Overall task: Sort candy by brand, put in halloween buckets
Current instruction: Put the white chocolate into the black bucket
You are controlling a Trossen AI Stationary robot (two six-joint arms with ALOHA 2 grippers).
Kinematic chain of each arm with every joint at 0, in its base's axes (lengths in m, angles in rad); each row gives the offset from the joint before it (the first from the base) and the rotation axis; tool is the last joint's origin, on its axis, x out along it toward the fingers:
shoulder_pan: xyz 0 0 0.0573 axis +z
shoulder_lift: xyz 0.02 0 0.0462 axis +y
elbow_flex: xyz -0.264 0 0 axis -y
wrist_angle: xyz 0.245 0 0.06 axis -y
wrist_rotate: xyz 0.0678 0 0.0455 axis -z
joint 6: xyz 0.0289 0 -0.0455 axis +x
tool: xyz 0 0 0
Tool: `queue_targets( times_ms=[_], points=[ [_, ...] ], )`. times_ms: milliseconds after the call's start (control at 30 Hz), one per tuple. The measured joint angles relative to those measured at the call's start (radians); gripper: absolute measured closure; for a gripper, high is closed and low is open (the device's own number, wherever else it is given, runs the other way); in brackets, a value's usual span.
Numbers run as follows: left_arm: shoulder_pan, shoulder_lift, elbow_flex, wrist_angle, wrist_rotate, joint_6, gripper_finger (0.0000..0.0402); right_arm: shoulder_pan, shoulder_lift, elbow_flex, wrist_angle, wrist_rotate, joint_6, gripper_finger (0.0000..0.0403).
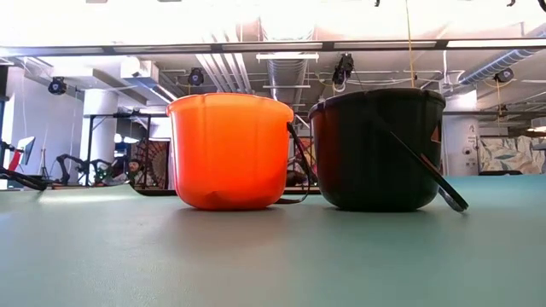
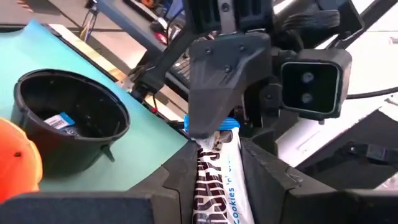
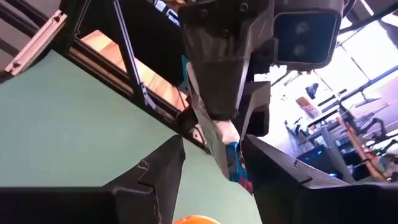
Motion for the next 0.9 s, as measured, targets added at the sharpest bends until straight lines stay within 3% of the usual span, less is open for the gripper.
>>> queue_targets(
  times_ms=[267, 567, 767, 900],
  points=[
    [0.001, 0.000, 0.000, 0.007, 0.020, 0.017, 0.0309, 0.000, 0.001, -0.001, -0.001, -0.002, -0.011, 0.0270],
    [0.001, 0.001, 0.000, 0.008, -0.068, 0.040, 0.0303, -0.002, 0.001, -0.001, 0.017, 0.010, 0.002, 0.0367],
    [0.002, -0.025, 0.003, -0.001, -0.117, 0.134, 0.0252, -0.008, 0.001, 0.008, 0.019, 0.011, 0.069, 0.0379],
    [0.003, -0.080, 0.086, -0.203, -0.151, 0.180, 0.0207, -0.005, -0.016, 0.039, 0.002, -0.006, 0.121, 0.0379]
  ],
)
